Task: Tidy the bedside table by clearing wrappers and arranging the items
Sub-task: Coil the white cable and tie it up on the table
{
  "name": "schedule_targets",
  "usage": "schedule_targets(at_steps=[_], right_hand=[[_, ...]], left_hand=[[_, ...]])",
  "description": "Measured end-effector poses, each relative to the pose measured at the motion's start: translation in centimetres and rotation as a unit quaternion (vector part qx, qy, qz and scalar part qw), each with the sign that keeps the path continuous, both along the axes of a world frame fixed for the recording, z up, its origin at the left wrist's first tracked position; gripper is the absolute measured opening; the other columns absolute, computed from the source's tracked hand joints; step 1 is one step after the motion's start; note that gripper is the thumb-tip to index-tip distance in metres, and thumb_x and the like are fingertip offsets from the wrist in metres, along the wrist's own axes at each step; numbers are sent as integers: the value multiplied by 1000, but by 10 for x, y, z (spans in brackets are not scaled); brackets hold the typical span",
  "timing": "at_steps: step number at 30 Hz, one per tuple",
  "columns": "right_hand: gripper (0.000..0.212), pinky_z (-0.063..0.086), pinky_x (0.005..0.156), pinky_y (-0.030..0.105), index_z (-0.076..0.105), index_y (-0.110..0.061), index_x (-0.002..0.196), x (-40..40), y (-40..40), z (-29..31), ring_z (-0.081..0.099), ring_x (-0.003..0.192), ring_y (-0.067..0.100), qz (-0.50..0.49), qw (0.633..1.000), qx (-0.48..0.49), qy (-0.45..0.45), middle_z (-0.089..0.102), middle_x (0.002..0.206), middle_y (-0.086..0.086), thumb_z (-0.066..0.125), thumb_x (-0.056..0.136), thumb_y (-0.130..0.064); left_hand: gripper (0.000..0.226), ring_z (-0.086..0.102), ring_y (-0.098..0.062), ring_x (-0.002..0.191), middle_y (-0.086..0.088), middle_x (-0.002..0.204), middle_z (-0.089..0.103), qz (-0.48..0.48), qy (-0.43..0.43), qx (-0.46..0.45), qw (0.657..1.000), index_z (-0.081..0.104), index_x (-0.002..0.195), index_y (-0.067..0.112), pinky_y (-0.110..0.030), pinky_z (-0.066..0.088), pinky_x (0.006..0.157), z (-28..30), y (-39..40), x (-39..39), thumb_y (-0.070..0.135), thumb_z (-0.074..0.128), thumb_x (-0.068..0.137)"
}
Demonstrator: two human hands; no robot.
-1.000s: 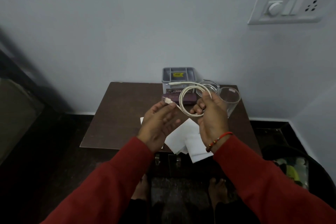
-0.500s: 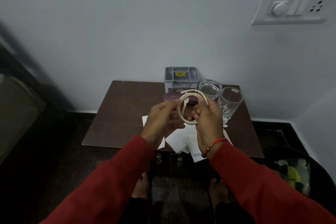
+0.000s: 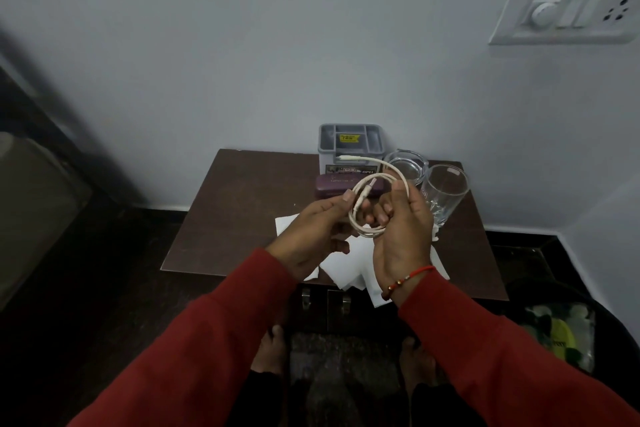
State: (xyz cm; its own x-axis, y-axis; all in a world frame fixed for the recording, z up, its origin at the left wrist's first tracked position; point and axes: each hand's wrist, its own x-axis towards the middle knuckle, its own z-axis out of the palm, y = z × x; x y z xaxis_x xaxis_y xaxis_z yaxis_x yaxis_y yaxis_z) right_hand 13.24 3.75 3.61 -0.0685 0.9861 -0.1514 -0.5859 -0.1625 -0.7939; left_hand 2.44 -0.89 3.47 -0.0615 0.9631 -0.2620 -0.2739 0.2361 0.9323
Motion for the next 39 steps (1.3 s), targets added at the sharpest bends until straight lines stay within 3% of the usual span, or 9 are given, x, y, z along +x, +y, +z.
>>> schedule_targets(at_steps=[8,13,16,19,21,25,27,32,39], right_hand=[[23,32,52,24,65,-13,103,3,7,-5,31,48,6,-4,1000,11,-15,34,59,-5,42,106,-16],[24,36,50,25,62,-12,96,2,6,-6,31,48,7,3,998,17,-57,33,62,-2,41,106,-14],[26,37,51,27,62,-16,90,3,6,-6,32,48,7,3,995,26,-98,33,61,-3,41,106,-15],[26,39,52,26,68,-16,98,4,5,-7,34,49,7,28,987,47,-153,37,57,-8,43,105,-16],[25,38,52,27,70,-16,103,5,3,-7,35,49,6,58,980,68,-178,40,55,-12,44,105,-16],[26,36,52,29,70,-15,102,2,-2,-3,32,48,6,106,972,92,-186,37,54,-11,45,105,-15],[26,36,51,27,71,-14,102,2,-3,2,31,48,6,123,976,84,-158,37,54,-10,45,104,-14],[24,38,51,24,70,-15,104,6,2,8,31,49,6,149,975,103,-132,40,52,-13,45,105,-16],[26,36,54,35,69,-12,108,11,10,-2,34,52,8,85,960,144,-225,39,56,-12,44,106,-20]], left_hand=[[37,53,-12,69,4,79,65,52,-119,-31,991,74,85,25,-26,40,60,3,3,12,36,45,106],[49,71,-16,87,-4,106,75,153,-117,-27,981,58,133,15,-33,54,73,0,4,12,51,50,101],[33,64,-16,110,-3,124,60,333,167,108,922,47,131,25,-43,57,91,-1,2,10,29,57,100],[35,49,-21,124,0,139,46,312,461,243,794,56,130,22,-41,45,103,-1,-1,-3,30,57,97],[41,47,-21,128,7,146,47,267,536,214,772,59,133,28,-38,39,107,0,-2,-13,48,52,97],[54,65,-9,111,13,124,71,156,294,93,938,70,125,35,-50,48,103,4,-1,-36,61,27,103],[57,67,-15,99,6,118,76,105,158,28,981,74,120,27,-42,48,88,4,0,-45,52,25,107],[27,68,-29,86,-14,99,76,68,90,54,992,72,116,5,-34,58,76,-2,-2,-43,-4,55,98],[39,76,-22,79,-15,97,73,55,-18,43,997,66,120,8,-37,64,75,5,-1,-32,-17,52,93]])
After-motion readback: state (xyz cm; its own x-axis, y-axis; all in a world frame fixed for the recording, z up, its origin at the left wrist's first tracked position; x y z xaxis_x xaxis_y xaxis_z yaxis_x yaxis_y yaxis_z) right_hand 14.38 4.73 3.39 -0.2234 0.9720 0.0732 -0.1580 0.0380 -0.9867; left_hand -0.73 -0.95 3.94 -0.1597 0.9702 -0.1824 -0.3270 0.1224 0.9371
